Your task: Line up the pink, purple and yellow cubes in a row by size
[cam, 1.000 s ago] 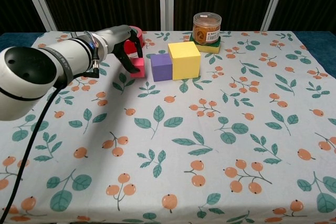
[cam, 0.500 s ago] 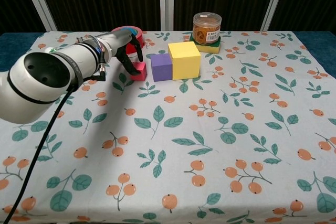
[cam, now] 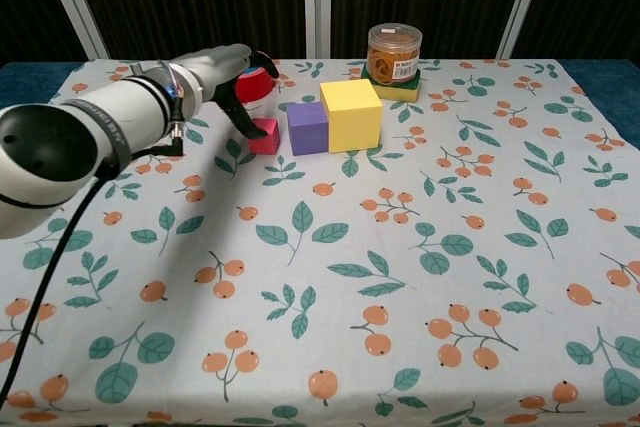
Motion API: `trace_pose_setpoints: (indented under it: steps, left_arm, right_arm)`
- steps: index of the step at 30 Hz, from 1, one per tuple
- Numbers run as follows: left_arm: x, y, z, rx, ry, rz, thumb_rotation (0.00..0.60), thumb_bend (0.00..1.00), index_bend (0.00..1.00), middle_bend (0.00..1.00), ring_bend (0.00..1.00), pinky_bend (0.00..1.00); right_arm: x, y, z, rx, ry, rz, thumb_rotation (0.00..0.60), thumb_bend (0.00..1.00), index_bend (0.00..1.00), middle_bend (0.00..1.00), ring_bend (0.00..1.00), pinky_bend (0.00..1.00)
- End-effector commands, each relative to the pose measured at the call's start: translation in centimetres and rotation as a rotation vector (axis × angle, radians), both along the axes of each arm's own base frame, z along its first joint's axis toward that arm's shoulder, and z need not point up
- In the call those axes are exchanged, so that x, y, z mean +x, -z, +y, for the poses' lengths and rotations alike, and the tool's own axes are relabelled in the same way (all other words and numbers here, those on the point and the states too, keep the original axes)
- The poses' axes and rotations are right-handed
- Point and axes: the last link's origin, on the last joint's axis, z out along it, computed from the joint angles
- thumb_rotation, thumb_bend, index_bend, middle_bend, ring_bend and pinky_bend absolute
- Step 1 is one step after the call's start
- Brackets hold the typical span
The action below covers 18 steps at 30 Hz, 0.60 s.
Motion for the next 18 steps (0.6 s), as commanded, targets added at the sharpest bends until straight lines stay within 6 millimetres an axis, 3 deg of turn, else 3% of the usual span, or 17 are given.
trace_pose_setpoints:
  steps: [1,10,18]
  left_arm:
    - [-2.0,-1.7,0.0,0.048,0.060,0.079,0.600,0.25,0.21,0.07,0.05,0.17]
    - [-3.5,-1.2,1.9,0.085,0.072,0.174,0.600,0.09,0.19,0.06,0.05,0.17]
    - [-3.1,-0.3,3.0,0.084,0.064,0.162,0.600,0.06,0.19,0.06,0.05,0.17]
  right_arm:
    - [0.1,0.1,-0.1,0.001,-0.004,-0.002,0.600,0.12,0.00,0.02,0.00,0.03]
    - [0.4,-0.2,0.1,-0.007,-0.009,0.007,0.600,0.12,0.00,0.02,0.00,0.03]
    - [0.3,-0.3,0.2,-0.013,0.003,0.012,0.600,0.12,0.00,0.02,0.00,0.03]
